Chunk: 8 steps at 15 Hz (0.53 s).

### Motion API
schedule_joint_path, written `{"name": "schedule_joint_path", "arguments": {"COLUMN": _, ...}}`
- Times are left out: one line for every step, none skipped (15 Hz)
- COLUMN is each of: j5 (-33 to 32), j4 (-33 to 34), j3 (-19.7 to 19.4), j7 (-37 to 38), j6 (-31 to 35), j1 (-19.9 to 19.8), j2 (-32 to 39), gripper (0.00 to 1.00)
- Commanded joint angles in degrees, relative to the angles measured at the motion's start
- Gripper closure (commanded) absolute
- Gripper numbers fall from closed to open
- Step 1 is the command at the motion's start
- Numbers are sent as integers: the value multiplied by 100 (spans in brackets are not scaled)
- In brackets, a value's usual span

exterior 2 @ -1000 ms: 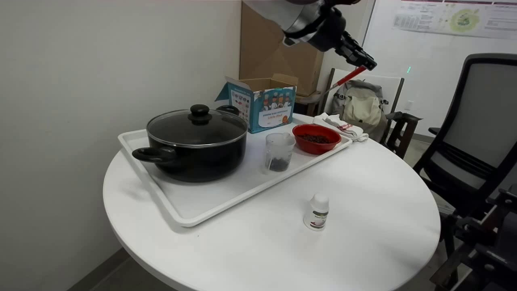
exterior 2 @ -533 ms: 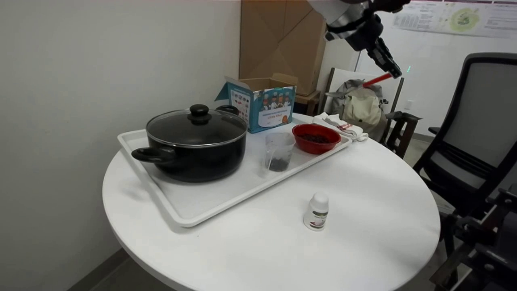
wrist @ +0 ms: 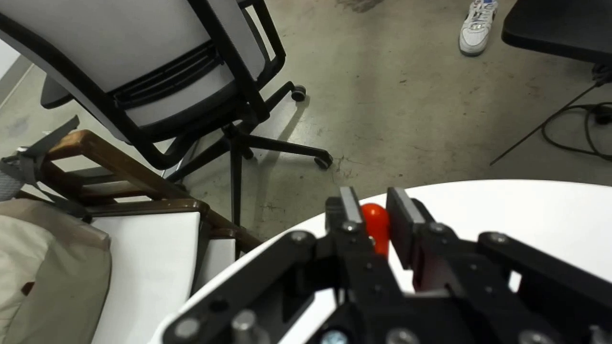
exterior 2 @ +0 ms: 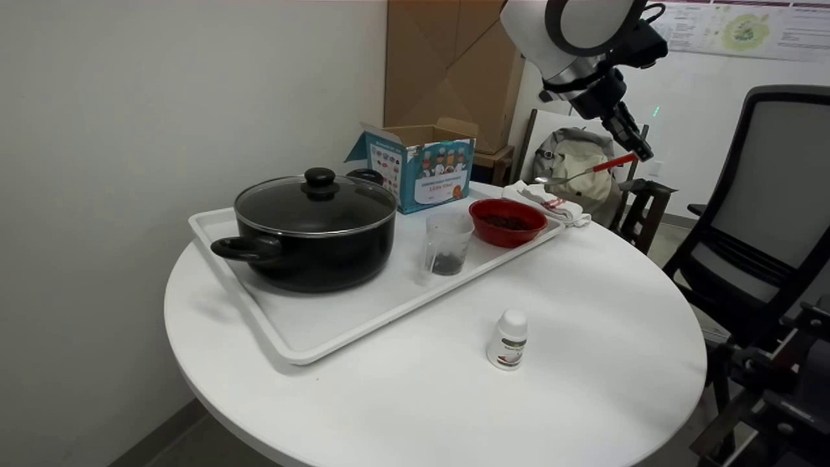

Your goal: Scoop some things from the red bowl and put them into the jug

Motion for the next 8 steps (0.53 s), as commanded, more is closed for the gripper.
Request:
{"name": "schedule_joint_path", "arguments": {"j5": 263, "j4": 262, "j3": 20, "j7": -201, "j6": 112, "j1": 108, "j2": 275, "gripper": 90}}
{"name": "schedule_joint_path", "arguments": {"j5": 325, "j4": 333, "j3": 34, "j7": -229, "j6": 120, "j1": 127, "j2": 355, "gripper": 90}}
{"name": "schedule_joint_path", "arguments": {"j5": 369, "j4": 417, "j3": 40, "j7": -245, "j6": 137, "j1": 148, "j2": 453, "gripper": 90}}
{"name": "schedule_joint_path", "arguments": {"j5": 417, "j4": 523, "j3": 43, "j7": -275, "j6": 133, "j1": 166, "j2": 558, "gripper": 90}}
{"name": "schedule_joint_path", "arguments": {"j5": 468, "j4": 654, "j3": 38, "j7": -309, "j6": 117, "j1": 179, "j2": 675, "gripper": 90}}
{"name": "schedule_joint_path", "arguments": {"j5": 530, "j4": 810, "j3": 27, "j7": -348, "j6": 81, "j1": 188, "j2": 800, "gripper": 90}}
{"name": "schedule_joint_path", "arguments": {"j5": 592, "j4": 991, "j3": 11, "j7": -401, "j6": 26, "j1": 191, "j2": 947, "gripper": 90}}
{"name": "schedule_joint_path", "arguments": {"j5": 634, "j4": 1151, "j3": -5, "j7": -448, "j6": -20, "j1": 194, "j2": 1074, "gripper": 90}}
